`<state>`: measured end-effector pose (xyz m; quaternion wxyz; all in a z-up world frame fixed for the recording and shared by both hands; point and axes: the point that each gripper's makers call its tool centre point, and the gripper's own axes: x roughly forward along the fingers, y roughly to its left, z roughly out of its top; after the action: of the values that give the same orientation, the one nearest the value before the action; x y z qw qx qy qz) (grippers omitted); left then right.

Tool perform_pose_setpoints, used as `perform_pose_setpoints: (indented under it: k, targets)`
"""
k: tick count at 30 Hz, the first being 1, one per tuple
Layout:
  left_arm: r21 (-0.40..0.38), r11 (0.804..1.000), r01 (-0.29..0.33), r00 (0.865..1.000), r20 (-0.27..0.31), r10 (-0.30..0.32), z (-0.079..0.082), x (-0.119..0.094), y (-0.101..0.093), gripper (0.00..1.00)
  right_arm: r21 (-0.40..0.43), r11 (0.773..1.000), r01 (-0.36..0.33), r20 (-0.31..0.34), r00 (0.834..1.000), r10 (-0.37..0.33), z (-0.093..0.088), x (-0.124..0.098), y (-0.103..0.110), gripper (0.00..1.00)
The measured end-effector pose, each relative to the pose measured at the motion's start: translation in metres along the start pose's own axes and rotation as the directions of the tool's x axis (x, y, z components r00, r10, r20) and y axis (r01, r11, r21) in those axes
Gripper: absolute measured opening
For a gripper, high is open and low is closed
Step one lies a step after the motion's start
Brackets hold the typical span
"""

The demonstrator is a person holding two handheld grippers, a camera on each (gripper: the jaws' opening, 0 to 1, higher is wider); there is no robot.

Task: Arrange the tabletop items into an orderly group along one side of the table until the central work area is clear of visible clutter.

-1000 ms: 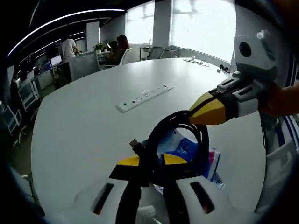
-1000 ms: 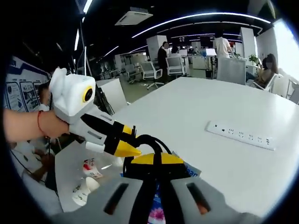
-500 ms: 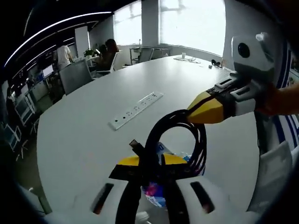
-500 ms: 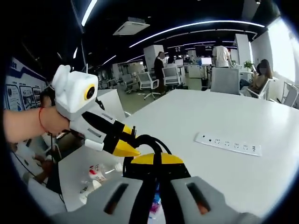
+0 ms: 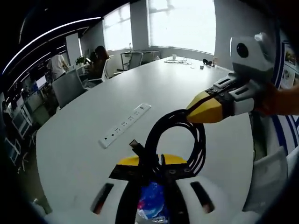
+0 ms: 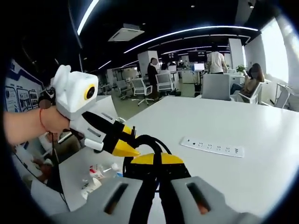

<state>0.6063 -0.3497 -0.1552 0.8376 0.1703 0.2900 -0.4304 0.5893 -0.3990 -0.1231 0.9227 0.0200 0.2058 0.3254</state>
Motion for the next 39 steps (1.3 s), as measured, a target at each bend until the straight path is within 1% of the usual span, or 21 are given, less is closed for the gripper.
perform_pose_setpoints:
  k: [1, 6, 12, 17, 21, 25, 26, 29, 34, 39]
  targets:
    - [0.007, 1.000, 0.003, 1.000, 0.003, -0.003, 0.003, 0.002, -0.001, 0.13, 0.001, 1.000, 0.004, 0.003, 1.000, -0.004, 0.001, -0.004, -0.002, 0.00]
    - [0.027, 0.999, 0.020, 1.000, 0.003, -0.020, 0.019, 0.009, -0.019, 0.13, 0.008, 1.000, 0.030, 0.013, 0.999, -0.030, 0.002, -0.025, -0.014, 0.00]
    - [0.047, 0.998, 0.049, 0.999, 0.001, -0.049, 0.037, 0.024, -0.044, 0.13, 0.024, 0.998, 0.066, 0.016, 0.998, -0.066, -0.001, -0.054, -0.032, 0.00]
    - [0.065, 0.994, 0.084, 0.996, 0.003, -0.085, 0.050, 0.040, -0.069, 0.13, 0.040, 0.994, 0.098, 0.010, 0.995, -0.099, -0.008, -0.079, -0.050, 0.00]
    - [0.064, 0.991, 0.120, 0.993, 0.000, -0.120, 0.058, 0.055, -0.090, 0.13, 0.053, 0.991, 0.127, -0.003, 0.992, -0.127, -0.015, -0.099, -0.065, 0.00]
    - [0.067, 0.987, 0.149, 0.989, -0.009, -0.149, 0.064, 0.070, -0.110, 0.14, 0.080, 0.985, 0.150, -0.017, 0.989, -0.150, -0.025, -0.117, -0.080, 0.00]
    - [0.066, 0.986, 0.152, 0.988, -0.010, -0.152, 0.065, 0.072, -0.112, 0.14, 0.082, 0.985, 0.153, -0.018, 0.988, -0.152, -0.026, -0.119, -0.082, 0.00]
    - [0.073, 0.982, 0.172, 0.985, -0.015, -0.171, 0.069, 0.083, -0.126, 0.14, 0.101, 0.980, 0.172, -0.029, 0.985, -0.170, -0.034, -0.131, -0.093, 0.00]
    - [0.067, 0.978, 0.197, 0.980, -0.028, -0.195, 0.071, 0.099, -0.140, 0.14, 0.120, 0.974, 0.191, -0.049, 0.981, -0.186, -0.045, -0.142, -0.107, 0.00]
    - [0.047, 0.975, 0.217, 0.976, -0.041, -0.216, 0.069, 0.114, -0.150, 0.14, 0.136, 0.969, 0.206, -0.071, 0.978, -0.198, -0.056, -0.147, -0.119, 0.00]
